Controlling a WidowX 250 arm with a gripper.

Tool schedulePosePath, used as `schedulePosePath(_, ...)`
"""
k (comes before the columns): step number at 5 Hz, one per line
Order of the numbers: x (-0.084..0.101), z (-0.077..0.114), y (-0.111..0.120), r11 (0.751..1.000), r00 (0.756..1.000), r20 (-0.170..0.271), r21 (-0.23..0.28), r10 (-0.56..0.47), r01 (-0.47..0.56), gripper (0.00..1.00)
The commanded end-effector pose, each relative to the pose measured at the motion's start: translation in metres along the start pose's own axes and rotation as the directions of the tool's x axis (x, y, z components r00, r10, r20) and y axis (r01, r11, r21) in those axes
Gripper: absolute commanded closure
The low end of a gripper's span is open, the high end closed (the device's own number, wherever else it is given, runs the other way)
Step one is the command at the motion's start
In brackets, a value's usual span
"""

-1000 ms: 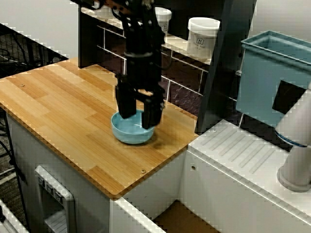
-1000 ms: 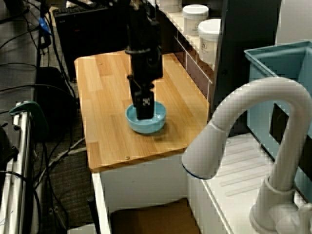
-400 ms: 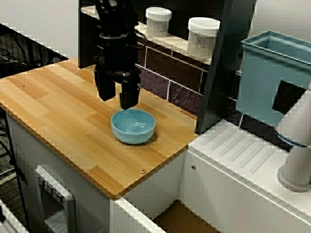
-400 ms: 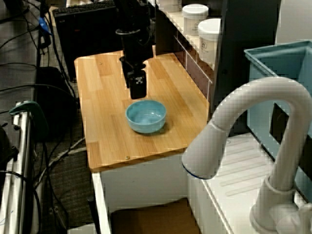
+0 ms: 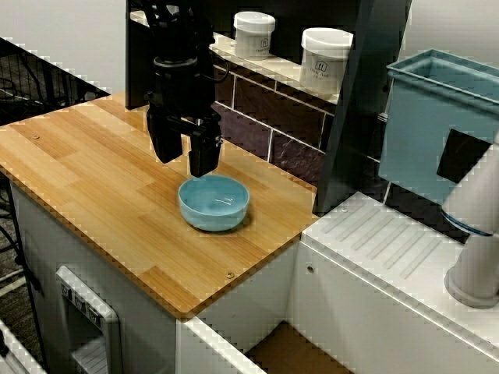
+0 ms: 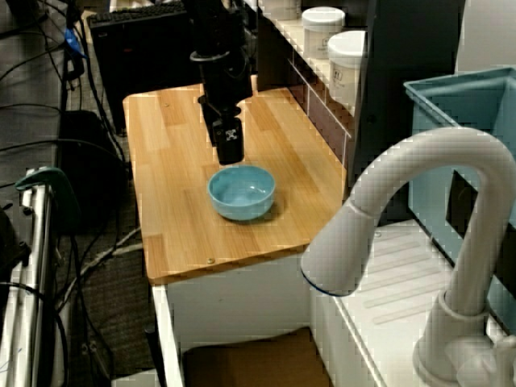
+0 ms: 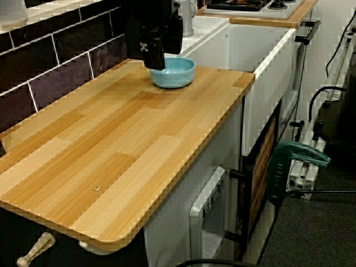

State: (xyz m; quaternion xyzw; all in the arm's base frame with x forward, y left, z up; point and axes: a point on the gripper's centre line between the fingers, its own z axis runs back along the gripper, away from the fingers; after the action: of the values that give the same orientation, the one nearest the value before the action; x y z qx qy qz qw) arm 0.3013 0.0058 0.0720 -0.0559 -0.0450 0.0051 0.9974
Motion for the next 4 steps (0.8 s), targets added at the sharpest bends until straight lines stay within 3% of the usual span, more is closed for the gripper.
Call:
schedulePosePath(1, 0.010, -0.022, 0.002, 1.000, 1.000, 0.009, 0.027, 0.012, -0.013, 0.00)
schedulePosePath(2, 0.011, -0.030, 0.006, 0.999, 1.000, -0.008, 0.038, 0.014, -0.014, 0.00)
schedulePosePath(4, 0.010, -0.025, 0.024, 0.999, 1.000, -0.027, 0.038, 0.010, -0.009, 0.00)
